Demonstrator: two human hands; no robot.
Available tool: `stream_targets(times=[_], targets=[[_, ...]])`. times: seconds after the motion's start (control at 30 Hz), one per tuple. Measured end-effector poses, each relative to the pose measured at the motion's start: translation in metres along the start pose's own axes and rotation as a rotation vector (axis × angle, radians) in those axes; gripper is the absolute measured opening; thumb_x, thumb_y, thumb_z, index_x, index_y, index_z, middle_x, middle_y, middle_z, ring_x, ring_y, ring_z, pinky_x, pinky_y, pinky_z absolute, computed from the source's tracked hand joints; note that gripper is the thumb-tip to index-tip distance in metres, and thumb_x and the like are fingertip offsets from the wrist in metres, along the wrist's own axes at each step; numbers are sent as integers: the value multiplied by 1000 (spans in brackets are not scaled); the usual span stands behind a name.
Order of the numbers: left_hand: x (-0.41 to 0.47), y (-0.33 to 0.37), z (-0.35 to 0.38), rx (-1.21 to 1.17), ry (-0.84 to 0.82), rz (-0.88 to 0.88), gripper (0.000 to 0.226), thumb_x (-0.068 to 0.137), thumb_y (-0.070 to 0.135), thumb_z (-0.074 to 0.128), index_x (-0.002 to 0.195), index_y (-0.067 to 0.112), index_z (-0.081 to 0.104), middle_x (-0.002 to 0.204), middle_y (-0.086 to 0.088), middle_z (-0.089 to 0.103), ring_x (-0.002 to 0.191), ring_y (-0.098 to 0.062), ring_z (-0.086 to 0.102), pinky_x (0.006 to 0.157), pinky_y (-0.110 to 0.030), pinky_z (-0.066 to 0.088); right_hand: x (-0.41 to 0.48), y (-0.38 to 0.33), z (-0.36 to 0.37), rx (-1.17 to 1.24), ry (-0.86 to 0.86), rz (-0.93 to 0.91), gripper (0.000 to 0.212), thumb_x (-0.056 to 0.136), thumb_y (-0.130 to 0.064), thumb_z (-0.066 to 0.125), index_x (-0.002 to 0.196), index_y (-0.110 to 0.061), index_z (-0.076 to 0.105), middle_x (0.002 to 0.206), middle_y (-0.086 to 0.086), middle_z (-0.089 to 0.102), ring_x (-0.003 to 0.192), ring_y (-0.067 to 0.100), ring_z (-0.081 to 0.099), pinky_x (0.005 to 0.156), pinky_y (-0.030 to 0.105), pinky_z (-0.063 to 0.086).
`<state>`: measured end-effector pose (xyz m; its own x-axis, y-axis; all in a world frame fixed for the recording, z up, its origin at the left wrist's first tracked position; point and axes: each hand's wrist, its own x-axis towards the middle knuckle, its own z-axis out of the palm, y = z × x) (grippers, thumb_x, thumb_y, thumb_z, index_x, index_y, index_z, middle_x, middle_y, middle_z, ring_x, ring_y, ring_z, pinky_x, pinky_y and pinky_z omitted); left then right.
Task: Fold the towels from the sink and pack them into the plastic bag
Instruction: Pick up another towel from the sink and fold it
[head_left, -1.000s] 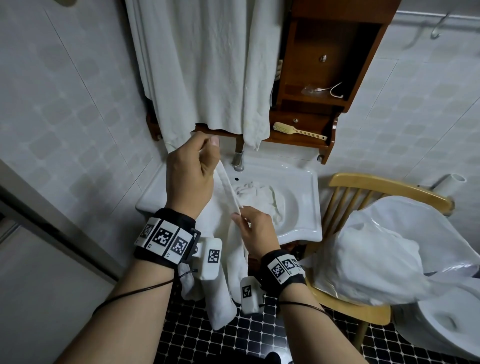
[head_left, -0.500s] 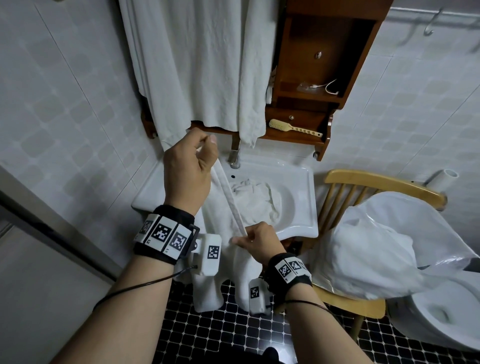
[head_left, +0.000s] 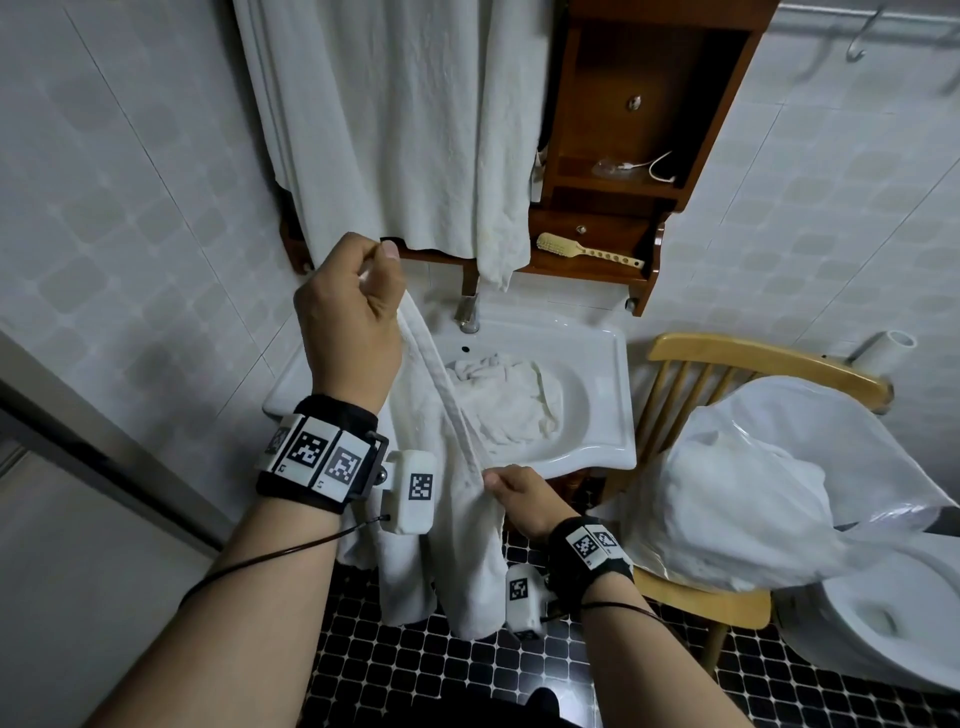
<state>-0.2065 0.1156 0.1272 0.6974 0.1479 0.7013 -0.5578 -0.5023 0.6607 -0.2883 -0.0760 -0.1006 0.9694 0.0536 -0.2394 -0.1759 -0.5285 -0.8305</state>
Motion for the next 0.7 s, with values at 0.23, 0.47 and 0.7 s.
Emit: stream_targets(times=[0.23, 0.47, 0.7], targets=[[1, 5, -3, -8, 2, 3, 33, 107, 22, 54, 87, -2, 64, 75, 2, 58, 67, 0, 53, 67, 0, 36, -8, -16, 0, 38, 116, 114, 35, 78, -14, 72, 108, -31, 78, 92, -11, 69, 72, -1, 59, 74, 19, 48], [-2, 14, 2, -6, 14, 38, 31, 107, 18, 57, 84, -2, 64, 72, 2, 56, 70, -10, 47, 63, -2, 32, -2, -18, 16, -173, 64, -46, 39, 84, -37, 83, 58, -25, 56, 55, -11, 49, 52, 5, 46, 53, 21, 34], [0, 1, -3, 23, 48, 17, 33, 107, 25, 55, 87, 0, 65, 77, 5, 59, 72, -7, 49, 64, -4, 37, 3, 11, 16, 9, 158, -36, 27, 100, -38, 70, 78, -24, 77, 63, -10, 47, 63, 3, 42, 62, 30, 39]])
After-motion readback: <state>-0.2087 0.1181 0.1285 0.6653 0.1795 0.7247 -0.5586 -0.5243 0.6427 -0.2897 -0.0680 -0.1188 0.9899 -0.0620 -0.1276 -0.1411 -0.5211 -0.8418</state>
